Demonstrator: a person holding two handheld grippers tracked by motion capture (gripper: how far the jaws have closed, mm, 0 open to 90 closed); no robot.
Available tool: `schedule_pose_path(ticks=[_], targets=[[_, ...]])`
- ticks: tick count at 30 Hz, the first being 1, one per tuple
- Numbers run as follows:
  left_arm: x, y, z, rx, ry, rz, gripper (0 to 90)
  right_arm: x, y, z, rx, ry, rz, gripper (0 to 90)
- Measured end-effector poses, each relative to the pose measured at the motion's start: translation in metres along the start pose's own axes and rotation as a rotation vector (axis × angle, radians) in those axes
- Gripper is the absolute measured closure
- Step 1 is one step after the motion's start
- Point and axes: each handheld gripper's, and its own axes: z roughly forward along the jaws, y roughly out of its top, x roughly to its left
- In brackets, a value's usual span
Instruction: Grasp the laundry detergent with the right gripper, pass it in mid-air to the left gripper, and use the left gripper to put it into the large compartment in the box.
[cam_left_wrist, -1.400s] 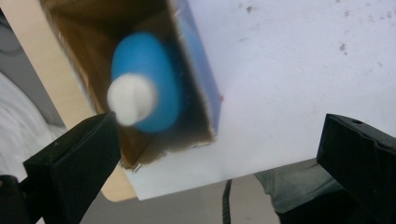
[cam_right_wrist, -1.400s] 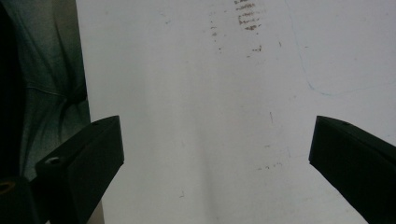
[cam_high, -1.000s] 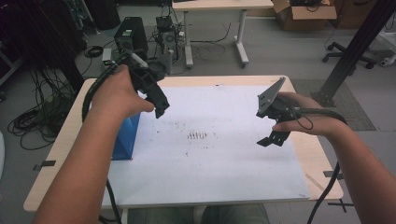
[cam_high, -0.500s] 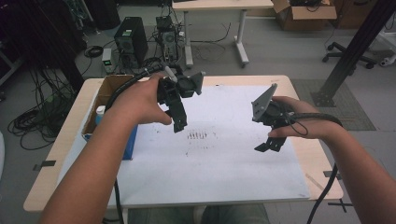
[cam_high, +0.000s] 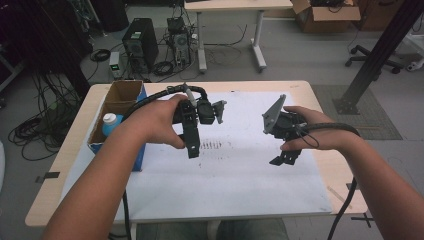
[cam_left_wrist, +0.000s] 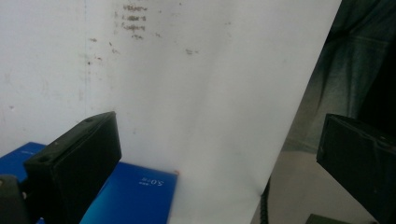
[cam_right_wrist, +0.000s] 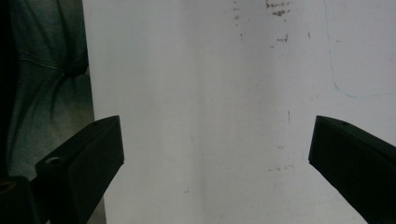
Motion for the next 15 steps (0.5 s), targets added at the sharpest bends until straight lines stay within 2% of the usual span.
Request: schedule_pose_path(ticks=[1, 3, 5, 8, 15], targets=[[0.0, -0.001, 0.001, 0.008, 0.002, 0.015, 0.2, -0.002, -0.001, 0.001, 0.01, -0.001, 0.006, 3.4], [0.002, -0.003, 0.003, 0.009, -0.016, 0.012, 0.3, -0.005, -0.004, 0.002, 0.011, 0.0, 0.017, 3.4], [0.004, -0.003, 0.004, 0.006, -0.023, 0.03, 0.3, -0.007, -0.006, 0.003, 0.013, 0.005, 0.026, 3.4], [0.008, -0.006, 0.005, -0.01, -0.032, 0.058, 0.3, -0.01, -0.007, 0.004, 0.014, 0.007, 0.027, 3.4], [0.013, -0.008, 0.009, -0.008, -0.043, 0.092, 0.2, -0.017, -0.006, 0.005, 0.02, 0.017, 0.03, 3.5]])
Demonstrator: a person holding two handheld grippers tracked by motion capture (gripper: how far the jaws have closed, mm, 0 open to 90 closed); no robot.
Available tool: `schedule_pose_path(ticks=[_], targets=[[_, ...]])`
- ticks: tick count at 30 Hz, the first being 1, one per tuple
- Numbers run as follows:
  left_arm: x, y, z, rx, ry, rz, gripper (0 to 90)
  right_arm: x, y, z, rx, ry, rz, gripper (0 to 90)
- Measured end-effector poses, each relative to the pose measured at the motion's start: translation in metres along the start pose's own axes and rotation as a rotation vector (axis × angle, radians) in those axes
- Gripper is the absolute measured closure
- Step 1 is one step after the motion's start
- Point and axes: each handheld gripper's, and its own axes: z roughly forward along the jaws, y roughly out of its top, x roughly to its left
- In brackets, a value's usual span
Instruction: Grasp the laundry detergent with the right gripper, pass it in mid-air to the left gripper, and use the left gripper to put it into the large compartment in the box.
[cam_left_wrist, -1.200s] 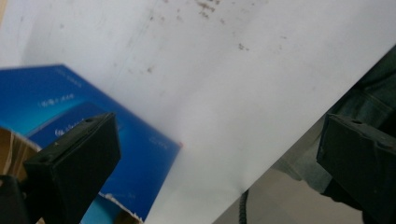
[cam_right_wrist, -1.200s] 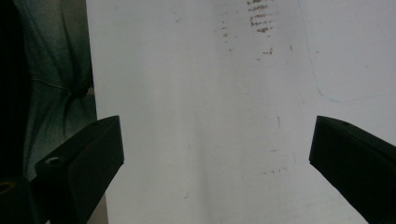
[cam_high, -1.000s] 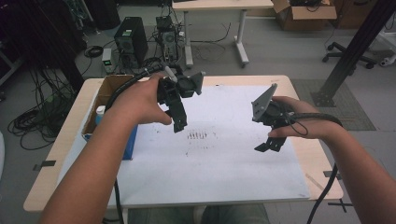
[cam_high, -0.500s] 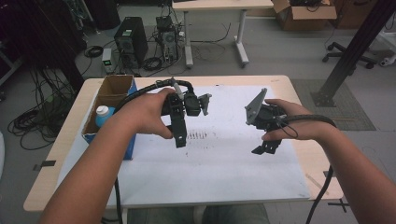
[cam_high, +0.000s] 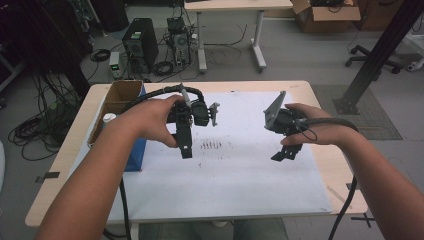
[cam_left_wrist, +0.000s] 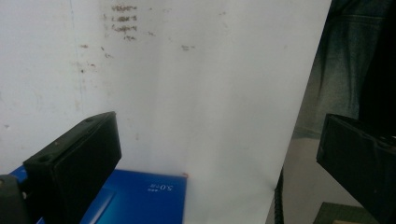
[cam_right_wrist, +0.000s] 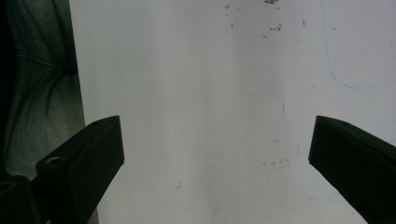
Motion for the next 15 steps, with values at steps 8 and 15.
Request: schedule_pose_path(ticks=[8, 15], targets=[[0.0053, -0.0048, 0.0005, -0.003, 0.007, -0.008, 0.3, -0.0049, 0.0008, -0.0001, 0.0, -0.002, 0.006, 3.5], [0.0013, -0.0046, -0.002, -0.008, 0.005, -0.002, 0.3, -0.004, -0.0002, -0.001, 0.0, -0.004, 0.009, 3.4]])
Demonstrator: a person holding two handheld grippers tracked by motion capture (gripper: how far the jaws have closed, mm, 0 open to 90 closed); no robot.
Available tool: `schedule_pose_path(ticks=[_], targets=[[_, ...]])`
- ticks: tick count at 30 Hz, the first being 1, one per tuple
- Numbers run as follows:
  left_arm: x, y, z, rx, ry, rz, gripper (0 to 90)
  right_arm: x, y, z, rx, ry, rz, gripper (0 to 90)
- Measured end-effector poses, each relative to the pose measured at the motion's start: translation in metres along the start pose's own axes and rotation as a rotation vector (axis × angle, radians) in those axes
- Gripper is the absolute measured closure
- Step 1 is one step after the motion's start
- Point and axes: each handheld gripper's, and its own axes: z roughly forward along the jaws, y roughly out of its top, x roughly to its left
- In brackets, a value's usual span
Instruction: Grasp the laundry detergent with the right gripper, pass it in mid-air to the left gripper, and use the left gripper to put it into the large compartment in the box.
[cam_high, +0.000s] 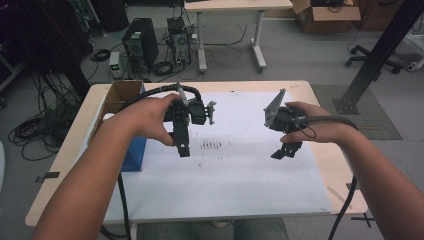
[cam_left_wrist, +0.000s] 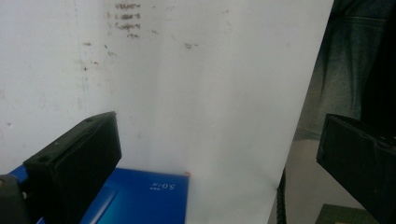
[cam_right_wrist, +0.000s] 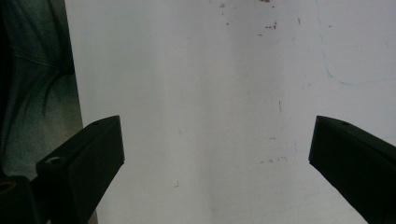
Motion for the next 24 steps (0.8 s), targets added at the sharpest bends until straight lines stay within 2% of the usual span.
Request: schedule_pose_path(ticks=[24], targets=[[-0.0015, -0.0039, -0.0017, -0.009, 0.001, -0.003, 0.4, 0.0012, 0.0049, -0.0001, -0.007, 0.001, -0.01, 3.4]])
